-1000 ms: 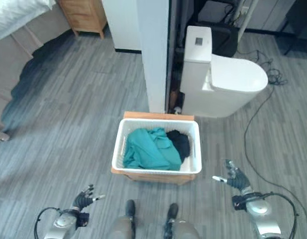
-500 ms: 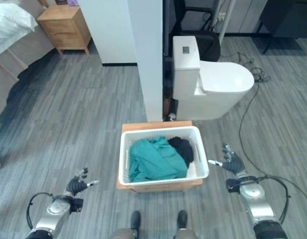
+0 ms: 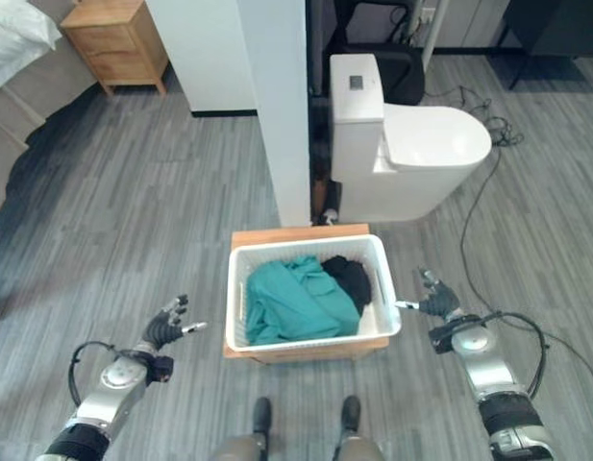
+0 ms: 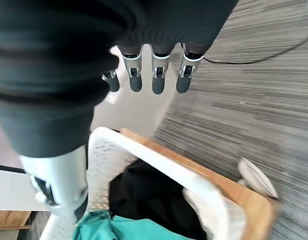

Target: Grab the laundry basket,head to the washer,open it,put in the laundry and shut it.

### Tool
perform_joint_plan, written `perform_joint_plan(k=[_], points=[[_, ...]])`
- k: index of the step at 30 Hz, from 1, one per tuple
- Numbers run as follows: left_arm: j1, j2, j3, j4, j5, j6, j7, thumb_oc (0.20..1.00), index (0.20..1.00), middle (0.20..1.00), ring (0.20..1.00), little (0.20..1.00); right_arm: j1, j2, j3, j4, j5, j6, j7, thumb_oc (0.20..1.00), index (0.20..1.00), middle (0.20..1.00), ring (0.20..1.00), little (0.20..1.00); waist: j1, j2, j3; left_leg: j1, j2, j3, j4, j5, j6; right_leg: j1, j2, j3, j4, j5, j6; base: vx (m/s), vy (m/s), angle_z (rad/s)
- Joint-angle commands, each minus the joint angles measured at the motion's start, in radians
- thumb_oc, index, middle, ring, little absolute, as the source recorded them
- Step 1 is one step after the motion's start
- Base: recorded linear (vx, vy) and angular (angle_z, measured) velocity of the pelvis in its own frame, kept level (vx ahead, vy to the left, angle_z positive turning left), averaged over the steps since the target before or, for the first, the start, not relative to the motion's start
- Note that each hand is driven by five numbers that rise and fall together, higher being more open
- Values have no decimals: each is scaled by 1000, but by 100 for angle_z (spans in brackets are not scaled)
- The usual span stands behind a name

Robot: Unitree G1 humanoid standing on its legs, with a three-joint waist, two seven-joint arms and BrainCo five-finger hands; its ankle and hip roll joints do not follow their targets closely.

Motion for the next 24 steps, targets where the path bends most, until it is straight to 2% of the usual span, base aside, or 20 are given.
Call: perform_joint_plan(k=[1,7,10,13,15,24], points=[[-117,-1,-41,84,-33,-21,-1,1000,1000,1000,1000,1000,-83,-34,35,10,-35,-8,-18,1000,1000,1000,1000,1000,4,-19,-4,-36,31,-12,1,16,-26,-4,-70,41,8,-41,82,-51,-10,-2],[-221,-40,-89,226,-45,-22,29,1000,1000,1000,1000,1000,-221,-10,103,109,-49,2,-45,1000,1000,1000,1000,1000,-6,0,22,-88,32,1,1,33,-29,-79,-73,67,8,-18,83,-53,0,-4],[-304,-48,-116,337,-53,-25,56,1000,1000,1000,1000,1000,-332,12,159,177,-49,3,-72,1000,1000,1000,1000,1000,-13,-4,36,-117,36,16,1,41,-31,-122,-68,93,8,-4,83,-10,2,-26],[-326,-49,-119,366,-60,-27,64,1000,1000,1000,1000,1000,-368,16,175,199,-45,1,-78,1000,1000,1000,1000,1000,-16,-6,42,-123,38,19,1,43,-31,-134,-68,99,8,-1,83,0,-6,-18],[-428,-37,-132,475,-82,-32,101,1000,1000,1000,1000,1000,-496,36,235,248,-30,-1,-102,1000,1000,1000,1000,1000,-29,-28,69,-149,41,30,1,50,-29,-173,-62,123,8,17,86,14,-3,-18],[-546,13,-169,549,-91,-43,128,1000,1000,1000,1000,1000,-619,73,317,283,11,-22,-106,1000,1000,1000,1000,1000,-38,-62,104,-157,38,40,1,46,-24,-195,-60,147,8,31,94,43,12,-11]])
